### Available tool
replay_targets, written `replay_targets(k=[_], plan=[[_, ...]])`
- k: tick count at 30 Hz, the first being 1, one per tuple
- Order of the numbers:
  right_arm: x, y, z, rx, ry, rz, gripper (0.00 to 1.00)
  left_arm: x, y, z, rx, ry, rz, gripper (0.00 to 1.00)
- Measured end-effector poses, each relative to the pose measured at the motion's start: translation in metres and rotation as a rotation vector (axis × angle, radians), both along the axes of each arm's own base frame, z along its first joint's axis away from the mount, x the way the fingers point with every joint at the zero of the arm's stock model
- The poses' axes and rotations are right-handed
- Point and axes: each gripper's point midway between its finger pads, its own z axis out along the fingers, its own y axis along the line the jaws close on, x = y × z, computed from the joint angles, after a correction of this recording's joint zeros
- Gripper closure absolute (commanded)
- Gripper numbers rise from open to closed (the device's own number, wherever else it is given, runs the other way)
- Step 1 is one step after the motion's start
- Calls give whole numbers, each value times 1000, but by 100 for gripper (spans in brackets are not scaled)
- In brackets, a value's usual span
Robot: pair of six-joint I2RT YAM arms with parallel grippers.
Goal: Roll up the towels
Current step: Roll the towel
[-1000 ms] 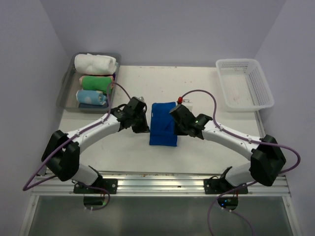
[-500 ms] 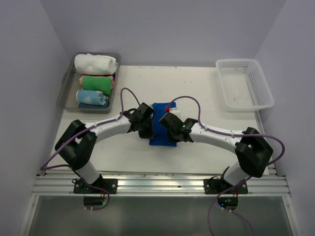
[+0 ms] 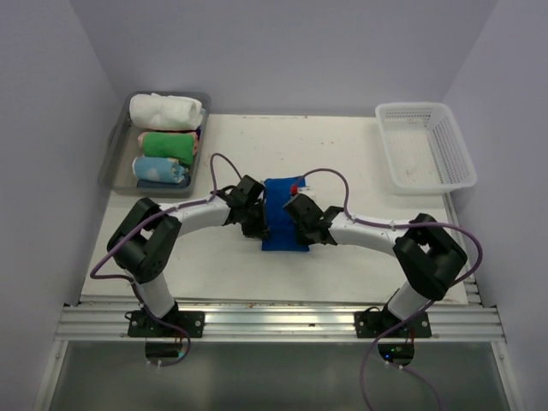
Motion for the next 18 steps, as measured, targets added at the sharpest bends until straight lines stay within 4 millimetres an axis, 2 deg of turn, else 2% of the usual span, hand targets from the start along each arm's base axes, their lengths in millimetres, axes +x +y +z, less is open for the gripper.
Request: replay_targets(k=[4, 10, 16, 18], plan=[[-5, 4, 0, 43, 6, 24, 100, 0, 0, 0, -3, 1, -7, 100], [-27, 14, -2, 102, 35, -2, 100, 4, 4, 0, 4, -6, -11, 100], [-69, 35, 4, 156, 79, 27, 100, 17, 21, 2, 17, -16, 0, 100], [-80, 37, 10, 145, 87, 53, 98, 23, 28, 7, 35, -28, 0, 99]])
